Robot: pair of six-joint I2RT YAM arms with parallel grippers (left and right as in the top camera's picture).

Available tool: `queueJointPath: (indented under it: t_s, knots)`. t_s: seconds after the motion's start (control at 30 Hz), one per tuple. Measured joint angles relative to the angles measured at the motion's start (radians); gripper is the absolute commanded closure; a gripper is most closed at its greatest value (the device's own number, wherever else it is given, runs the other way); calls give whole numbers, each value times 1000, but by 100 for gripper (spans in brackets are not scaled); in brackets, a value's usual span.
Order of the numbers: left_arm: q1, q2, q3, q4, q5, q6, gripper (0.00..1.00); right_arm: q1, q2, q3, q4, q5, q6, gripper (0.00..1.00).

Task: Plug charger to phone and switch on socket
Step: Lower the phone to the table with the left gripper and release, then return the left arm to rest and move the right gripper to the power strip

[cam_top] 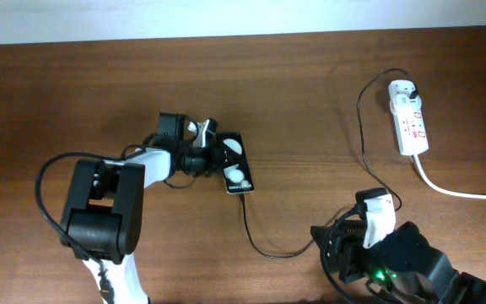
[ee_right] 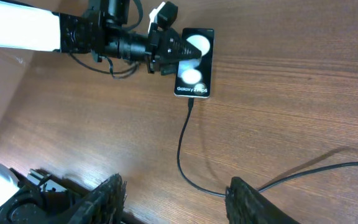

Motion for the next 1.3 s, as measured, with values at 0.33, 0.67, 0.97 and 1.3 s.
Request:
queueJointPath:
  t_s: [0.33, 0.67, 0.97, 1.3]
  knots:
    - [-12, -84, 70, -174, -330, 154, 0, 0, 0, 0, -25, 46, 0, 31]
    - [58, -338, 172, -526, -1024, 191, 1, 0, 145, 0, -36, 329, -1, 1]
    - [61, -1407, 202, -782, -1053, 194, 1, 0, 179, -3, 191, 726, -1, 1]
    - [77, -1714, 204, -824, -1055, 194, 1, 0, 179, -3, 221, 769, -1, 1]
